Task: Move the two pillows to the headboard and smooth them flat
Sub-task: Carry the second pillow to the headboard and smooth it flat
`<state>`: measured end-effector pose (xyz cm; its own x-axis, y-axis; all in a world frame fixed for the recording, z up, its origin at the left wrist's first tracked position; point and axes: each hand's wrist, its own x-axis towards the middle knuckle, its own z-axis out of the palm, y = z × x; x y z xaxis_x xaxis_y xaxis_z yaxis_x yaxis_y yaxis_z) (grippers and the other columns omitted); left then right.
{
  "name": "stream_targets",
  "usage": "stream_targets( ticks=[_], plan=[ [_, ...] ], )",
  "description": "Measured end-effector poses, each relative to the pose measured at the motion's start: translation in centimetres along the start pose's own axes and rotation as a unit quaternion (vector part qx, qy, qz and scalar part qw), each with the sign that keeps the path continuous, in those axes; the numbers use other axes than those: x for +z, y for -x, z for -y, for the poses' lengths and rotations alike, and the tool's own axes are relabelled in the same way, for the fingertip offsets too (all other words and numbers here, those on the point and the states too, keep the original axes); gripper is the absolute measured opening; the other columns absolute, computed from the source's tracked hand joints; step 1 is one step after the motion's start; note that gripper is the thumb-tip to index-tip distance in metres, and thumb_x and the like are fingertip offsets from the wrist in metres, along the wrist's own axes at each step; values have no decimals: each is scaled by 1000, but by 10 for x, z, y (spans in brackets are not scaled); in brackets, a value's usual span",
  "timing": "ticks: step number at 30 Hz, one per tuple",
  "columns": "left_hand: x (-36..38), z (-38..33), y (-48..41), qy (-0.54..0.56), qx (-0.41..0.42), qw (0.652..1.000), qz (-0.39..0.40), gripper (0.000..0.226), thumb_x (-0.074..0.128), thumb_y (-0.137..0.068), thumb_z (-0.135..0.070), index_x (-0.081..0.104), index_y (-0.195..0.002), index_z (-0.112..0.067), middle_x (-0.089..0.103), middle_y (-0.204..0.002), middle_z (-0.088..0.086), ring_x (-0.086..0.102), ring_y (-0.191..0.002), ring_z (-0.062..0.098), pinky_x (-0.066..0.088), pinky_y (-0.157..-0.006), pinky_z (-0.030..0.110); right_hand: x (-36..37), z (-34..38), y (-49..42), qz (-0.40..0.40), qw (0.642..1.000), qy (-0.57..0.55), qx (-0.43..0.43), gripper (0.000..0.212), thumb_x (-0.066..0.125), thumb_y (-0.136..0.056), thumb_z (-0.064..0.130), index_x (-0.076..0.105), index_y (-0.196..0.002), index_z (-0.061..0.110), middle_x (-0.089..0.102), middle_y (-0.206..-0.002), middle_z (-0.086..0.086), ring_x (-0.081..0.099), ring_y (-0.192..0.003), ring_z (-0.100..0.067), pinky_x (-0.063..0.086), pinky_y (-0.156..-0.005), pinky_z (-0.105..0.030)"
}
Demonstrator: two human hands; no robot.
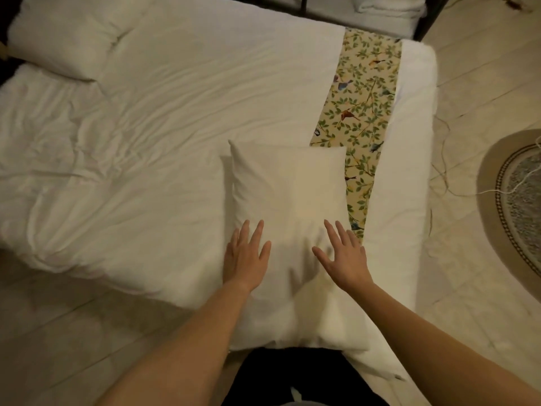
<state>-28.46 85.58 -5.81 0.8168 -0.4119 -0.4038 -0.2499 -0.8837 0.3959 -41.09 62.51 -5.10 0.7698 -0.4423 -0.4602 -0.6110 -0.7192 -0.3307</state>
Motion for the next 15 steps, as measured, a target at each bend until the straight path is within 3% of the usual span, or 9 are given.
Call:
stream_targets(
  ticks=[4, 9, 15],
  plan=[
    [24, 9, -23, 17, -49, 999, 5, 62, 38, -110, -56, 17, -168, -46, 14, -177, -1, 15, -161, 29, 21, -129, 47, 13, -11, -32, -4, 999, -32, -8, 86, 26, -93, 86, 3, -168, 49, 4, -179, 8, 5, -164, -28, 20, -126, -65],
    [54, 21, -54, -1, -69, 997, 18, 65, 37, -111, -54, 11, -169, -42, 15, -177, 2, 13, -162, 28, 21, -128, 48, 29, -37, -80, -4, 998, -61, 4, 85, 31, -94, 86, -1, -166, 53, -2, -179, 9, 0, -164, -27, 12, -129, -62],
    [85, 48, -88, -15, -82, 996, 36, 65, 21, -108, -58, 19, -169, -36, -3, -179, -2, 1, -164, 30, 10, -131, 47, 44, -67, -123, -2, 996, -86, 6, 89, 32, -91, 92, -4, -165, 57, -2, -179, 6, 0, -164, -28, 12, -128, -66]
  ],
)
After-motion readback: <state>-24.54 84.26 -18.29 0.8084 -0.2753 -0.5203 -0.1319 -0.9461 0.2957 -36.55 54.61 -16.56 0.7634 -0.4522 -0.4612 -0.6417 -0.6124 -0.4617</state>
